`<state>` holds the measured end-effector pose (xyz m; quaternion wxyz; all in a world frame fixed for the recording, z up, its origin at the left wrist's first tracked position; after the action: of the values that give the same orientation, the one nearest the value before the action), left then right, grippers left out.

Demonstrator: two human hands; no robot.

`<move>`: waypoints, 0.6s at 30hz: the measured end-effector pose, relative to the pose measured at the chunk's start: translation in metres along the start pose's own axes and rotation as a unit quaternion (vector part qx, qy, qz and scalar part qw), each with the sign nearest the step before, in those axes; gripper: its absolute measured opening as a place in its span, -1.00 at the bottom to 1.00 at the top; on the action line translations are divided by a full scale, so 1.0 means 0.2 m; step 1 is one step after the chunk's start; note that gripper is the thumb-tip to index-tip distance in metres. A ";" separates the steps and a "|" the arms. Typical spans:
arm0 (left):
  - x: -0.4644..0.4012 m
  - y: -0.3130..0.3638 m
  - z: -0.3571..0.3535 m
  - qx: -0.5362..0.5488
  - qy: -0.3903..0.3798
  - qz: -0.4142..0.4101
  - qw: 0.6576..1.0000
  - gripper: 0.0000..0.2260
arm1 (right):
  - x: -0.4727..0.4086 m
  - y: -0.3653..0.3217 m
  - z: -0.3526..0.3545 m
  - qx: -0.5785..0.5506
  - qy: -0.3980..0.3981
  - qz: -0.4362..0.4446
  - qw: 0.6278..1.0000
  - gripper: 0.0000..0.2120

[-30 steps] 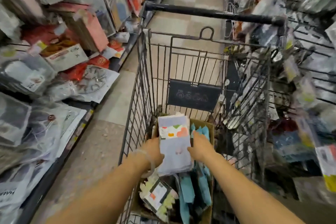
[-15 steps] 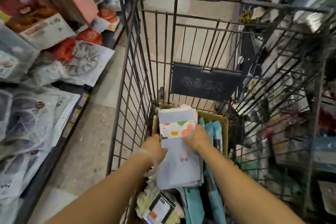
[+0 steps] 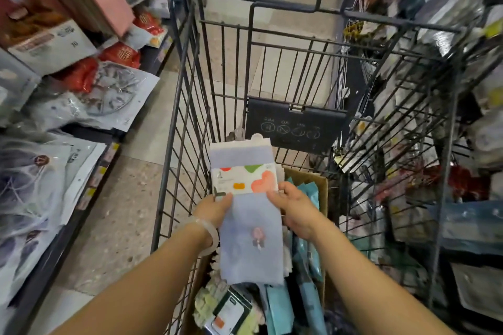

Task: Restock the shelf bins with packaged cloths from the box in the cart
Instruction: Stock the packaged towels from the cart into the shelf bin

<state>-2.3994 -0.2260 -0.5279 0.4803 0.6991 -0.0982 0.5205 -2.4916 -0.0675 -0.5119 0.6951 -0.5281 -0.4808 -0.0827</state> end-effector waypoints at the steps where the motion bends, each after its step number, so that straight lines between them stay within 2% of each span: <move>1: 0.02 0.00 0.01 0.011 0.008 0.007 1.000 -0.79 | -0.01 0.01 0.01 0.004 0.014 -0.008 1.000 -0.96; 3: 0.08 0.01 0.01 0.025 0.020 0.004 0.999 -0.83 | -0.04 0.05 0.07 0.039 0.082 -0.023 0.996 -0.87; 6: 0.10 -0.01 0.04 0.037 0.050 0.005 0.998 -0.91 | -0.10 0.10 0.17 0.182 0.203 -0.024 0.962 -0.83; 9: 0.07 -0.05 0.06 0.034 0.045 0.014 0.998 -0.88 | -0.15 0.14 0.14 0.299 0.180 -0.031 0.937 -0.66; 11: 0.06 -0.05 0.07 0.034 0.043 0.022 0.998 -0.90 | -0.19 0.16 0.12 0.322 0.180 -0.039 0.929 -0.66; 14: 0.03 -0.06 0.04 0.067 0.035 0.028 0.997 -0.80 | -0.22 0.17 0.14 0.329 0.203 -0.043 0.921 -0.64; 18: 0.00 -0.06 0.07 -0.023 0.098 0.009 0.995 -0.66 | -0.23 0.17 0.13 0.340 0.212 -0.022 0.916 -0.62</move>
<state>-2.3836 -0.2300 -0.5343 0.4989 0.6326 -0.0690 0.5883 -2.5107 -0.0502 -0.5694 0.9162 -0.2195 -0.3329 -0.0399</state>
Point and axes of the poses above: each hand's wrist, its own x-axis away from the middle knuckle, its own z-axis out of the back of the hand, y = z × x, the point moved 7 cm from there along -x, towards the middle knuckle, and after that the axes turned 12 degrees about x, right-handed, at the moved point
